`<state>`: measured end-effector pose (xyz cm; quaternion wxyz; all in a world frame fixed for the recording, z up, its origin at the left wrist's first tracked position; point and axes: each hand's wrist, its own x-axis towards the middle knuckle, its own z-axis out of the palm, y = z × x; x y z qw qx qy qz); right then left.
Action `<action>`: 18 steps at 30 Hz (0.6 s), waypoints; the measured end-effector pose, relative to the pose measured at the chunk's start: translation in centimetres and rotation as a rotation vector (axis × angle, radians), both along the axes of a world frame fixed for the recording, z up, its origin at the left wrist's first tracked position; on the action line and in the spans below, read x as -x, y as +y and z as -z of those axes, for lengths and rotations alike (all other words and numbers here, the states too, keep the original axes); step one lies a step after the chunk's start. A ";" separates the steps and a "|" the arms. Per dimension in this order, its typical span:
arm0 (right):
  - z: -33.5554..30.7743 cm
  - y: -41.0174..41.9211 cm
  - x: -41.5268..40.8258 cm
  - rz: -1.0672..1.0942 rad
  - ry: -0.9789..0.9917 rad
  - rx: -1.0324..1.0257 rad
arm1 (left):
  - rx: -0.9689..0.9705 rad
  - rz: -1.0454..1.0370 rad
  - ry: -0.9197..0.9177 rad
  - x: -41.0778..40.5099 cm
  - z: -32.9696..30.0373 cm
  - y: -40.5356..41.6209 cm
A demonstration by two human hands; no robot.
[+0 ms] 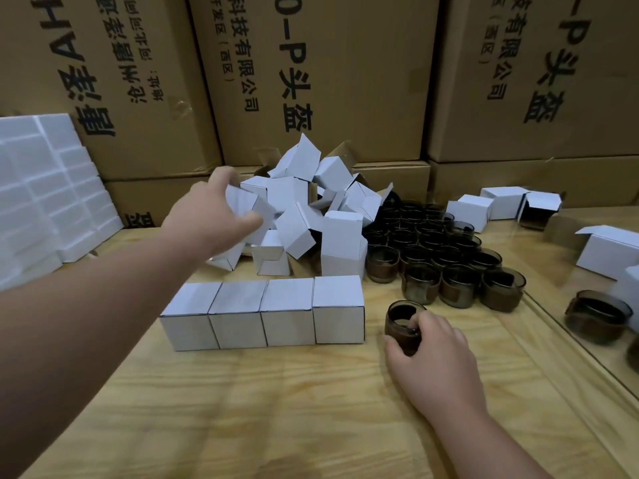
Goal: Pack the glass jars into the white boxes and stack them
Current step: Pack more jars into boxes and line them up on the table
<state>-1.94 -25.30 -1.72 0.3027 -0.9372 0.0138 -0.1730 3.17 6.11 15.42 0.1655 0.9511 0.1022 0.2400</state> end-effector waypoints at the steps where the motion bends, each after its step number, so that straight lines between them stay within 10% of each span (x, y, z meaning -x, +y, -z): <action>1: -0.1 0.0 0.0 -0.003 0.005 -0.002 | 0.125 0.071 -0.055 1.4 -0.6 -0.7; 10: -1.0 -1.0 0.6 -0.061 0.055 -0.270 | 0.998 0.604 -0.189 14.4 9.5 -9.7; 18: -0.9 -2.0 1.9 -0.204 0.065 -0.305 | 1.121 0.526 -0.094 16.7 15.8 -14.3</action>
